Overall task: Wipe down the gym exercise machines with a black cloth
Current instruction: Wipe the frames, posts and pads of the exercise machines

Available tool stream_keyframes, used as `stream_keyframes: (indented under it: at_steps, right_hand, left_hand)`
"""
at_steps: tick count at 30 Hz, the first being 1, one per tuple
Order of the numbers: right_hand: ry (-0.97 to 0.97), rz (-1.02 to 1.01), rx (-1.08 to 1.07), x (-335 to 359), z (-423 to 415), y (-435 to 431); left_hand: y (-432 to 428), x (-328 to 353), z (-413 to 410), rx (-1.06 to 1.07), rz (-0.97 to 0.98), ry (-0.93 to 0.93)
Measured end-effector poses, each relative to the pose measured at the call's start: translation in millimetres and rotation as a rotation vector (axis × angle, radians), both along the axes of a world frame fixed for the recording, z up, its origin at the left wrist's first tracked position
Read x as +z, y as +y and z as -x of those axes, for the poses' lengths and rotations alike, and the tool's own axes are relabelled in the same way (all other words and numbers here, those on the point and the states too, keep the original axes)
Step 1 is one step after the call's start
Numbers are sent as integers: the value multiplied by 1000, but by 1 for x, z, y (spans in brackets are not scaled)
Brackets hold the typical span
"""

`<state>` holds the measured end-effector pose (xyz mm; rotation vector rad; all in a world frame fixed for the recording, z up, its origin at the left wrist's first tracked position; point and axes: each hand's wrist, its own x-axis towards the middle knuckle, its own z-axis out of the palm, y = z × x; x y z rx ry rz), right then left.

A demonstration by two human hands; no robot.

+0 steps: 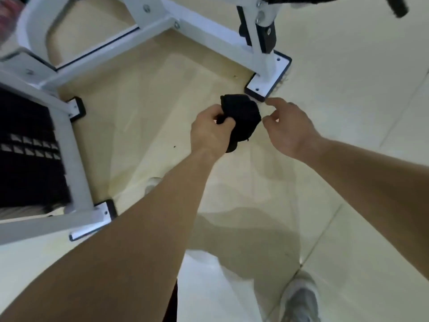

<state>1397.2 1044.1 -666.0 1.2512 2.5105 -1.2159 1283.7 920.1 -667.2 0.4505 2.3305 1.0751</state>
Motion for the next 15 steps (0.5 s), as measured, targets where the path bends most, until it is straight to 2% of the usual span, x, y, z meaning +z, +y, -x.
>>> stream_keyframes:
  at_steps: [5, 11, 15]
  right_hand:
    - [0, 76, 85, 88, -74, -44]
    - [41, 170, 176, 205, -136, -67]
    - [34, 172, 204, 276, -192, -88]
  left_hand:
    - [-53, 88, -84, -36, 18, -120]
    - [-79, 199, -156, -301, 47, -191]
    - [-101, 271, -196, -428, 51, -174]
